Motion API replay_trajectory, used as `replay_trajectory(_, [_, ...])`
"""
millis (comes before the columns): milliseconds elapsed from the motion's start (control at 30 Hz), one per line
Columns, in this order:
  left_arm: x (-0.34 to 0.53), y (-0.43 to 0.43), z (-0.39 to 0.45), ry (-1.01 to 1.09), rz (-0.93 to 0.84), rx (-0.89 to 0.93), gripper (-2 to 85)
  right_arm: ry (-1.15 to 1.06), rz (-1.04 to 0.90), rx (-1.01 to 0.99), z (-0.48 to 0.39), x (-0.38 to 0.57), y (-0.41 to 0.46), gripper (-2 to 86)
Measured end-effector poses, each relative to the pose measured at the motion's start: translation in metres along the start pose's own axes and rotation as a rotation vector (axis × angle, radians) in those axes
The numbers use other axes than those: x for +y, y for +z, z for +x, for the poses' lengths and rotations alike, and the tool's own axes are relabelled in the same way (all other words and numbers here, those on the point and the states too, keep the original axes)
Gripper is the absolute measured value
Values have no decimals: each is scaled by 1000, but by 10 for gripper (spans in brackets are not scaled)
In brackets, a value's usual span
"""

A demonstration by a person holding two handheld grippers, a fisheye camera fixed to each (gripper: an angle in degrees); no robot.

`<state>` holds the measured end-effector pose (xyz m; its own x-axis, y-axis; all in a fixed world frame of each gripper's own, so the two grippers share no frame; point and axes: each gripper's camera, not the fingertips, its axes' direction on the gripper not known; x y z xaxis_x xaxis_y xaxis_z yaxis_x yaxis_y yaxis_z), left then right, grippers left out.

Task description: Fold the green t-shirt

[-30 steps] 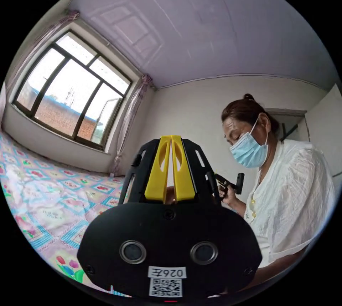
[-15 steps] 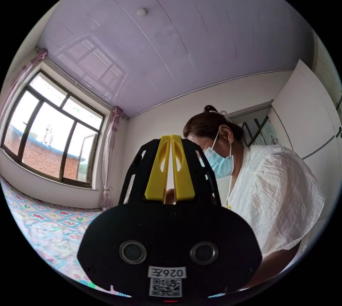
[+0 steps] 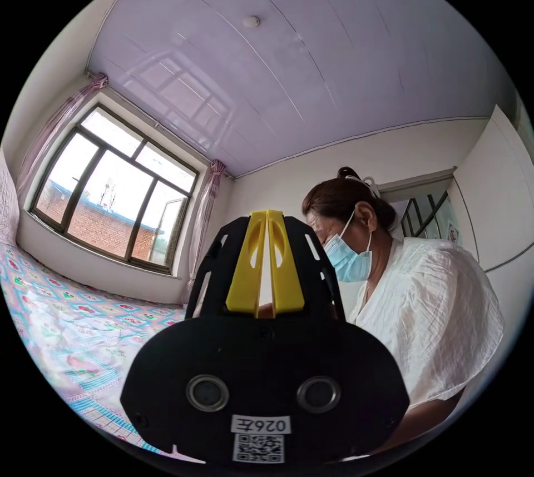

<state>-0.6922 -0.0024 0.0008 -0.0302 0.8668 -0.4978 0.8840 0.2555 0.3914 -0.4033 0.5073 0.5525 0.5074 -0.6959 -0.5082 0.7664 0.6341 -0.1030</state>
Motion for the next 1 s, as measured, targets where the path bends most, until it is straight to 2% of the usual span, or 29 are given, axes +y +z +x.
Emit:
replay_trajectory(300, [18,-22,-43,-108,-60,-138,-10,-56,-46,78,-24,-49,55,50])
replay_trajectory(467, [49,6,-89,-202,-275,-337,-10,-14,-78,101,-26,-72,83,-2])
replay_trajectory(667, [112,51,-171,-365,-466,-439,-10,8,-65,100,-27,-71,91,-13])
replay_trajectory(867, [195,136,-268,-490,-726,-394,-9,-5,-39,61,-26,-59,86,-14])
replay_trajectory(1000, [244,192,-319,-544,-809,-366,-9,10,-32,28,-24,-46,78,-13])
